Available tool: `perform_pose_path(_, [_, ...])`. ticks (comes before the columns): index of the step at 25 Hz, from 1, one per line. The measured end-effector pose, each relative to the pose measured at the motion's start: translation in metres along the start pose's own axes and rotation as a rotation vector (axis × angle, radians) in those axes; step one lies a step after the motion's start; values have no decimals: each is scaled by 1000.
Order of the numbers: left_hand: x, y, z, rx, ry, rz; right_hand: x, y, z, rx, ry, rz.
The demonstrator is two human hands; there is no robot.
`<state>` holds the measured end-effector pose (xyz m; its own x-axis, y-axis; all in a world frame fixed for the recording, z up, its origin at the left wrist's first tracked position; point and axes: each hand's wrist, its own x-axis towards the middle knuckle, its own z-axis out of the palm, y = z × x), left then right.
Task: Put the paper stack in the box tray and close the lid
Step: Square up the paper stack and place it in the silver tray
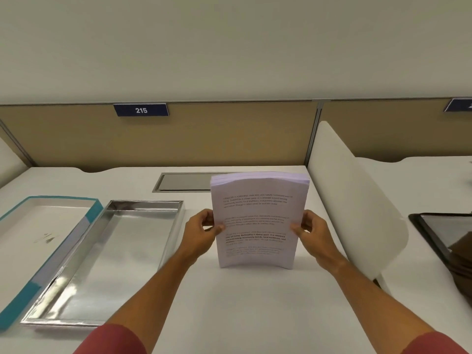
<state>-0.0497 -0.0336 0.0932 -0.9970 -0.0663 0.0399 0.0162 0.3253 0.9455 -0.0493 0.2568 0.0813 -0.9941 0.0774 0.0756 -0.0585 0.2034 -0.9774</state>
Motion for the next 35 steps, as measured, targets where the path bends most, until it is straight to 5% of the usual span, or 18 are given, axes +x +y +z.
perform_pose_path(22, [-11,-7,-11,-57,81,-30,-5,-7,1,-39,-53,44])
perform_pose_path(35, [-21,-11,-127,-320,146,-221,6,-65,99,120,-171,207])
